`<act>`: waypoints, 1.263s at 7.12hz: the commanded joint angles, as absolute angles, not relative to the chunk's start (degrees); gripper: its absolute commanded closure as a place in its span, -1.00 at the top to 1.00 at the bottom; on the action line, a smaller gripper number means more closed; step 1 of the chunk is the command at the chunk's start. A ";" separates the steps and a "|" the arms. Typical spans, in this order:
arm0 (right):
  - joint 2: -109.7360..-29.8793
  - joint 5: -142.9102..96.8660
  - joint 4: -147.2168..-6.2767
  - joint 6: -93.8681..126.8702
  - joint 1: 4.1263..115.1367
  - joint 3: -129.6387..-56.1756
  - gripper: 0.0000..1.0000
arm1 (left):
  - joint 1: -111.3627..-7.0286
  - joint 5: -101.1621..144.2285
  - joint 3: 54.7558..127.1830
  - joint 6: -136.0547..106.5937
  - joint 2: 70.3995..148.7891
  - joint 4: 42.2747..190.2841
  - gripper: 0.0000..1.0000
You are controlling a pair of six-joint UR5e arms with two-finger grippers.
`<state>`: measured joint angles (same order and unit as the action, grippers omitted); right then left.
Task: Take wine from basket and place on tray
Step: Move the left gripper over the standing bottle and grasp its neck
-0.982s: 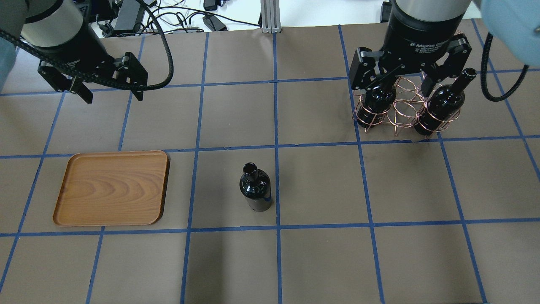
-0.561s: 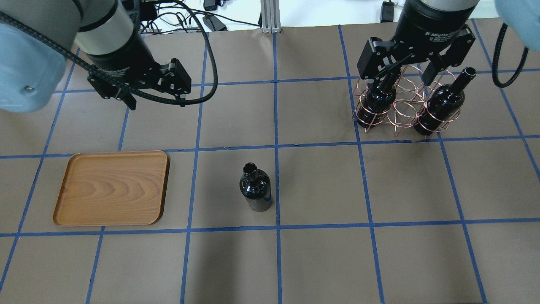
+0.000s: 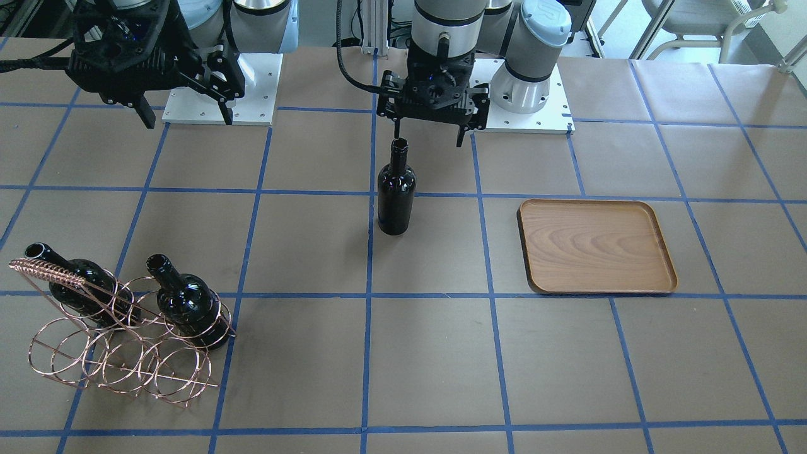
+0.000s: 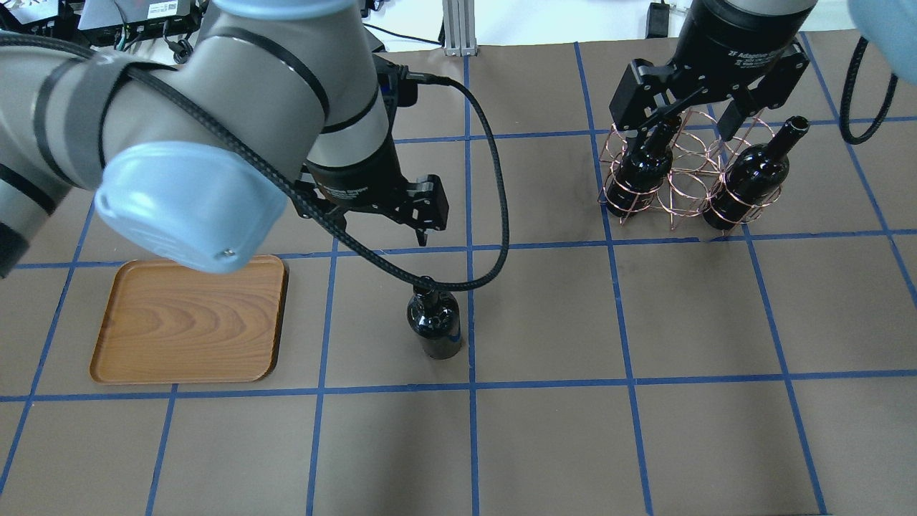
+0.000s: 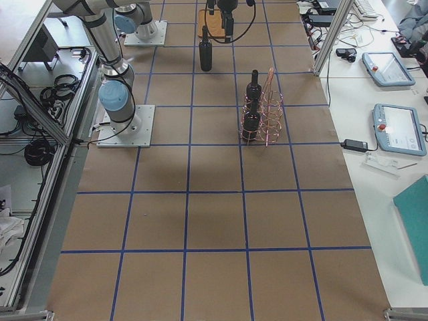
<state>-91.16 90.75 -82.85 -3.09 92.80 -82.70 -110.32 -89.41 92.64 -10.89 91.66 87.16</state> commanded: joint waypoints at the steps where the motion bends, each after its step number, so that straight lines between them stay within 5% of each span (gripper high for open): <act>1: -91.40 92.62 -83.94 -2.81 91.67 -83.49 1.00 | -111.71 -85.36 96.48 -10.81 92.98 85.00 1.00; 5: -92.10 91.93 -83.24 -2.20 92.10 -84.11 1.00 | -111.71 -84.55 99.67 -8.97 95.36 83.58 0.82; 7: -92.28 91.67 -83.59 -0.45 92.20 -84.72 1.00 | -111.71 -83.85 99.67 -8.88 96.06 83.93 0.23; 9: -92.28 91.76 -83.50 -0.35 92.46 -84.90 1.00 | -111.71 -82.35 99.67 -8.88 95.98 84.20 0.20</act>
